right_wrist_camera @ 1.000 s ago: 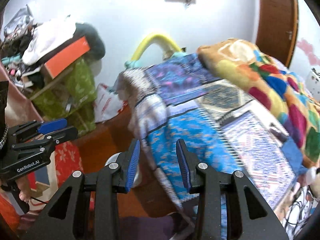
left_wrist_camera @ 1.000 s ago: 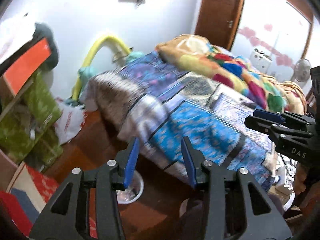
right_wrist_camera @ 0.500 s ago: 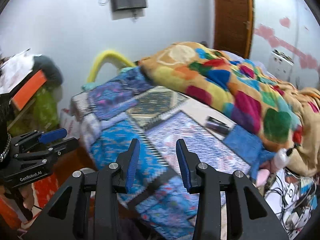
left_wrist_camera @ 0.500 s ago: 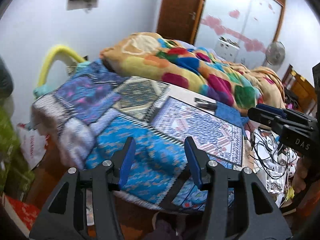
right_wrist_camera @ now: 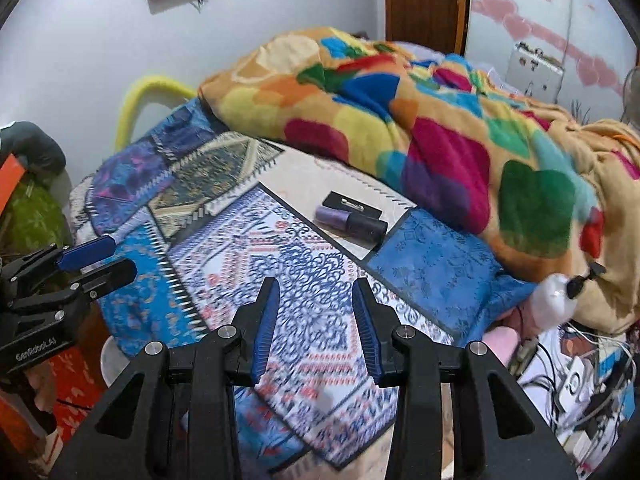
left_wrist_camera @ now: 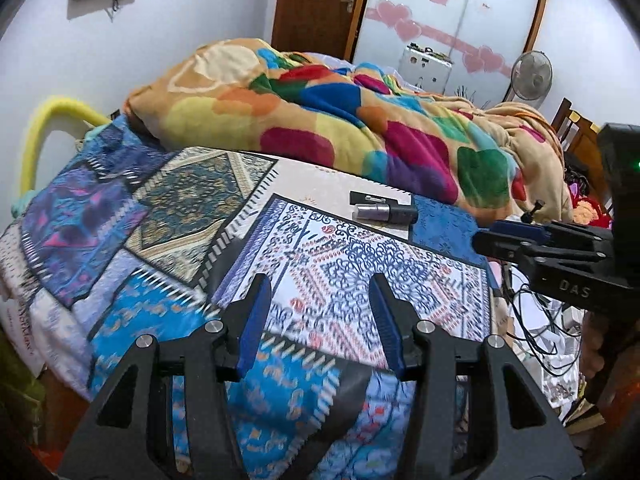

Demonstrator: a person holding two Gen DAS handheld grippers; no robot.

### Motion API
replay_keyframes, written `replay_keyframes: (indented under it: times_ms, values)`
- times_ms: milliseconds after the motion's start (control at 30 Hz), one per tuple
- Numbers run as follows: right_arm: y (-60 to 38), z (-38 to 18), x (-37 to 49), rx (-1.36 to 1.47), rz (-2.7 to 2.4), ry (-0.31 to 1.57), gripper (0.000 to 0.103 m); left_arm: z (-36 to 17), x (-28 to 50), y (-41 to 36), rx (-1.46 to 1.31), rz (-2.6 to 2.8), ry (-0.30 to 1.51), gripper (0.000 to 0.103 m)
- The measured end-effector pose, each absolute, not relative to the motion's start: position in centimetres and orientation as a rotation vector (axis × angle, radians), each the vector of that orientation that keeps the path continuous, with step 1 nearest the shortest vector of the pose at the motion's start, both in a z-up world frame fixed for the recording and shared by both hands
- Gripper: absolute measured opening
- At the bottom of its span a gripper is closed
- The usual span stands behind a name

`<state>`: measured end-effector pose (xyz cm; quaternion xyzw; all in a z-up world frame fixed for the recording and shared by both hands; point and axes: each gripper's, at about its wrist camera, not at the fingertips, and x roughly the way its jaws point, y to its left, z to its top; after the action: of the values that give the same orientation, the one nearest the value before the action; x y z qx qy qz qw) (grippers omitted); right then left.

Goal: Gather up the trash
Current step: 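Grasp the purple spray bottle with the right tool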

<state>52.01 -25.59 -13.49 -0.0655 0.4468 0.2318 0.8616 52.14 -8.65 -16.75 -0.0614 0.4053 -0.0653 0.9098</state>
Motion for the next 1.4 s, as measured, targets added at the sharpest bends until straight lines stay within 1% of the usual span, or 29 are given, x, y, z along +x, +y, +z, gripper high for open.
replay_keyframes:
  times_ms: [167, 333, 400, 433, 500, 600, 767, 833, 967, 1100, 1167, 1267, 1400]
  values:
    - [-23.8, -15.9, 56.1, -0.241, 0.494, 0.956, 0.034, -18.9, 55.9, -9.1, -0.102, -0.152, 0.881, 0.050]
    - [-21.9, -18.2, 59.2, -0.348, 0.504, 0.934, 0.034, -21.4, 59.0, -9.6, -0.054, -0.154, 0.925, 0.050]
    - [-21.5, -19.5, 60.6, -0.377, 0.510, 0.967, 0.034, -22.1, 59.8, -9.7, -0.048, -0.161, 0.940, 0.050]
    - [-21.4, -20.0, 61.1, -0.389, 0.516, 0.986, 0.036, -22.5, 60.1, -9.7, -0.047, -0.162, 0.949, 0.050]
    - [-21.2, -20.1, 61.2, -0.434, 0.521, 0.962, 0.036, -23.1, 60.7, -9.7, -0.048, -0.165, 0.963, 0.050]
    - [-21.1, -20.0, 61.1, -0.471, 0.544, 0.967, 0.040, -23.6, 61.5, -9.6, -0.054, -0.170, 0.975, 0.050]
    - [-20.7, -20.4, 61.8, -0.542, 0.547, 0.985, 0.040, -23.8, 62.7, -10.0, -0.050, -0.173, 0.987, 0.050]
    - [-20.5, -20.9, 62.8, -0.527, 0.573, 1.035, 0.041, -23.7, 63.2, -10.4, -0.049, -0.175, 0.986, 0.050]
    - [-21.3, -21.3, 63.9, -0.474, 0.566, 1.070, 0.040, -23.2, 63.9, -10.9, -0.049, -0.183, 0.979, 0.050]
    - [-22.6, -21.1, 63.7, -0.352, 0.617, 1.072, 0.029, -23.1, 65.4, -11.5, -0.047, -0.193, 0.993, 0.050]
    - [-23.3, -21.0, 62.9, -0.328, 0.617, 1.051, 0.025, -23.0, 66.1, -11.9, -0.033, -0.203, 0.998, 0.050]
    - [-25.3, -20.7, 60.8, -0.285, 0.583, 0.982, 0.024, -22.7, 67.0, -12.5, -0.030, -0.219, 1.009, 0.050]
    - [-28.3, -20.7, 59.5, -0.196, 0.521, 0.962, 0.024, -22.5, 68.8, -13.9, -0.028, -0.284, 1.019, 0.050]
